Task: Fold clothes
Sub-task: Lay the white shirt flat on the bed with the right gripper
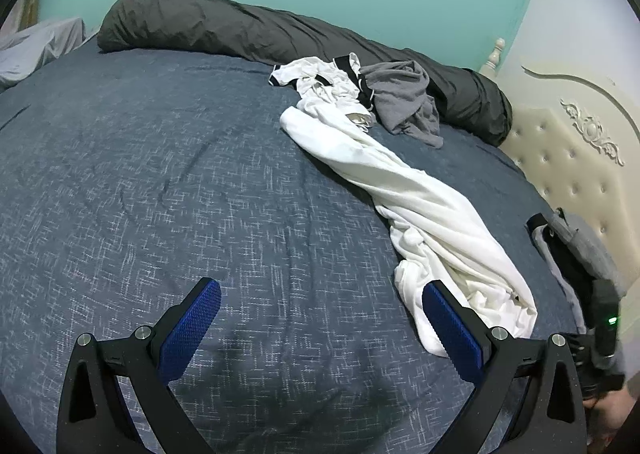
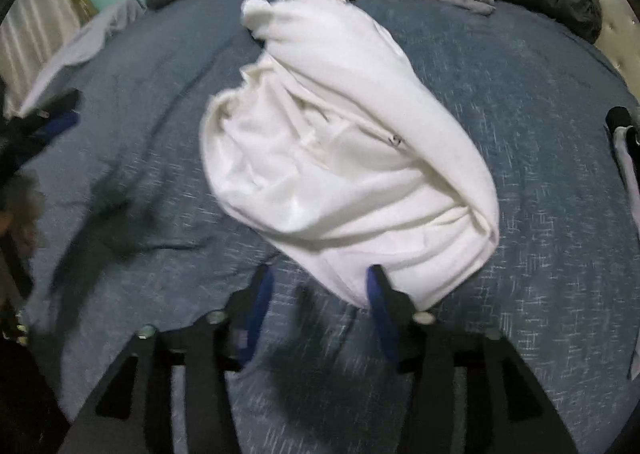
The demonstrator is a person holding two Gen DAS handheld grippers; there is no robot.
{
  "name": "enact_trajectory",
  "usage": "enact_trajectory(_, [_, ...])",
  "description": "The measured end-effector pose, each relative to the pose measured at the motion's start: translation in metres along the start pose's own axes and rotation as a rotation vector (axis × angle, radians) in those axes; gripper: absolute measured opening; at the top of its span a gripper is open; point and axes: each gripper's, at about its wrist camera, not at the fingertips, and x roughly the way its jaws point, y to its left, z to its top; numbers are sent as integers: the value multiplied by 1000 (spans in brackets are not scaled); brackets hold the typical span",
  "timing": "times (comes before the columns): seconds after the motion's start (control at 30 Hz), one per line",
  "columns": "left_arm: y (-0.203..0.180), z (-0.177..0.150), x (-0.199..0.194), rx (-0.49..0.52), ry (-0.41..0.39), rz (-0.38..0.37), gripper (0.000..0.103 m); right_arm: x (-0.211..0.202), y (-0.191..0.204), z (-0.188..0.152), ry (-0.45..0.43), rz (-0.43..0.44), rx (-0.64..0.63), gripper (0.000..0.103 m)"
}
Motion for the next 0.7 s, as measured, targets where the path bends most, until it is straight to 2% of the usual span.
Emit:
enact_trajectory(0.17, [3, 2, 2, -13, 5, -9, 103, 24, -3, -5, 33, -24, 2, 55])
enact_trajectory(0.23, [4, 3, 3, -17, 7, -8, 103, 25, -6, -8, 22, -24, 4, 43])
enact_trajectory(0.3, [4, 3, 3, -18, 11, -8, 103, 23, -11, -11, 8, -29, 16, 21])
enact_trajectory(0.37, [3, 2, 5, -14, 16, -13, 103, 15, -16, -13, -26, -21, 32, 6])
enact_trajectory(0.57, [-8, -2, 13, 2, 46, -41, 103, -21, -29, -15, -147, -1, 51, 1])
enact_trajectory(0.63, [-11, -3, 14, 11, 51, -45, 103, -25, -34, -14, -137, 16, 70, 1])
enact_trajectory(0.7, [-14, -3, 16, 22, 53, -44, 103, -20, -34, -15, -83, 40, 78, 4])
